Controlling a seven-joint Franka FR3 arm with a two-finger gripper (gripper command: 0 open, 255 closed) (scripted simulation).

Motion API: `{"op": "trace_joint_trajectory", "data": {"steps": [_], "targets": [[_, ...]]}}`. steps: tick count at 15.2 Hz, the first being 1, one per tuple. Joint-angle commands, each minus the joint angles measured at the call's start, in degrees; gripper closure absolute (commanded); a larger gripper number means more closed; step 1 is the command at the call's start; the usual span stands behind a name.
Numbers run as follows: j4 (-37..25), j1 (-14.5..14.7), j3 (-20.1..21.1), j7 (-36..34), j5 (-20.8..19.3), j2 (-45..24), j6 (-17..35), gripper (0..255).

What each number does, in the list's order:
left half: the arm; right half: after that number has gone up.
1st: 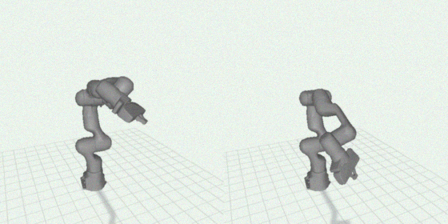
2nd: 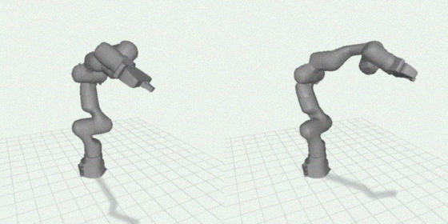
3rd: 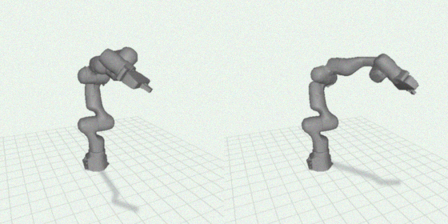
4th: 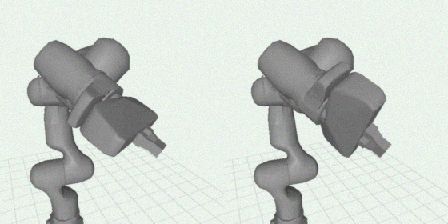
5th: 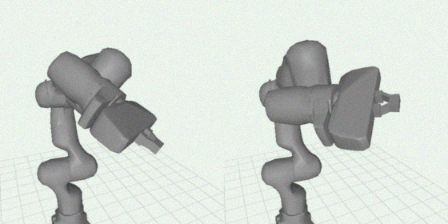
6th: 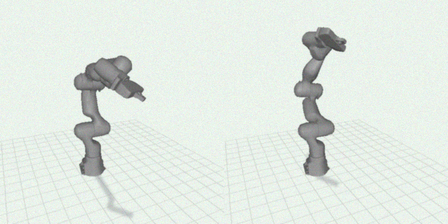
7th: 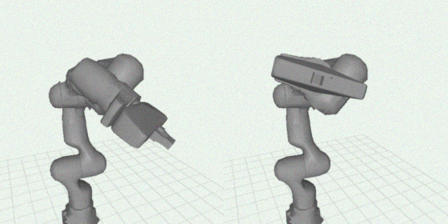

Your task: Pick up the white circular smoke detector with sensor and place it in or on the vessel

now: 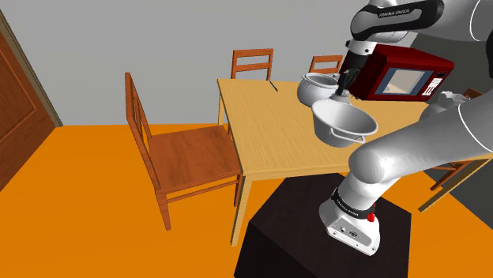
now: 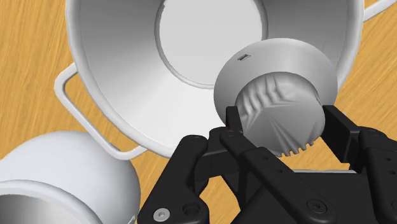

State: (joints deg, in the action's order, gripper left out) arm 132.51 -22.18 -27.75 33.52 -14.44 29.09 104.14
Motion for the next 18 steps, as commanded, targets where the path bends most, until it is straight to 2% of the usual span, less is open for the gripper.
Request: {"op": "trace_joint_trajectory", "data": {"steps": [1,3,18], "targets": [[-0.92,-1.08,-2.42,3.21,-1.07,-0.28,-0.14,255],[-2.44,-2.1,-5.3,6.89,-2.03,-1.06,-0.28,255],[6.71,-2.19,-8.46,6.9,-3.05,-4.13,11.91,255]]}}
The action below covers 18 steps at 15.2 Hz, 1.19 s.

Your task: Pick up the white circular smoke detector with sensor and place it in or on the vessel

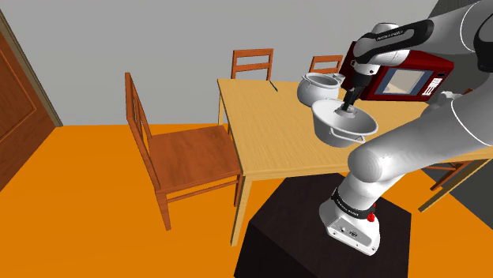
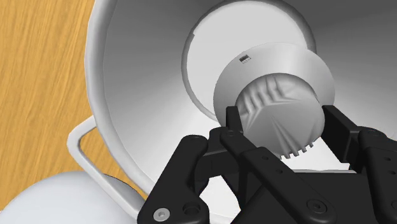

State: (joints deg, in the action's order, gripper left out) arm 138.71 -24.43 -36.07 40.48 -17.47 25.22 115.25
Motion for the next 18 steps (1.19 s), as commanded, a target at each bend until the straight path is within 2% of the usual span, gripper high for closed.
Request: {"op": "trace_joint_trajectory", "data": {"steps": [1,8,9,14,18], "targets": [[0.88,0.07,-0.31,-0.04,-0.03,-0.5,1.39,255],[0.88,0.07,-0.31,-0.04,-0.03,-0.5,1.39,255],[0.88,0.07,-0.31,-0.04,-0.03,-0.5,1.39,0],[0.87,0.07,-0.31,-0.04,-0.03,-0.5,1.39,0],[-4.73,0.16,1.8,-0.22,0.6,1.73,-6.41,0]]}}
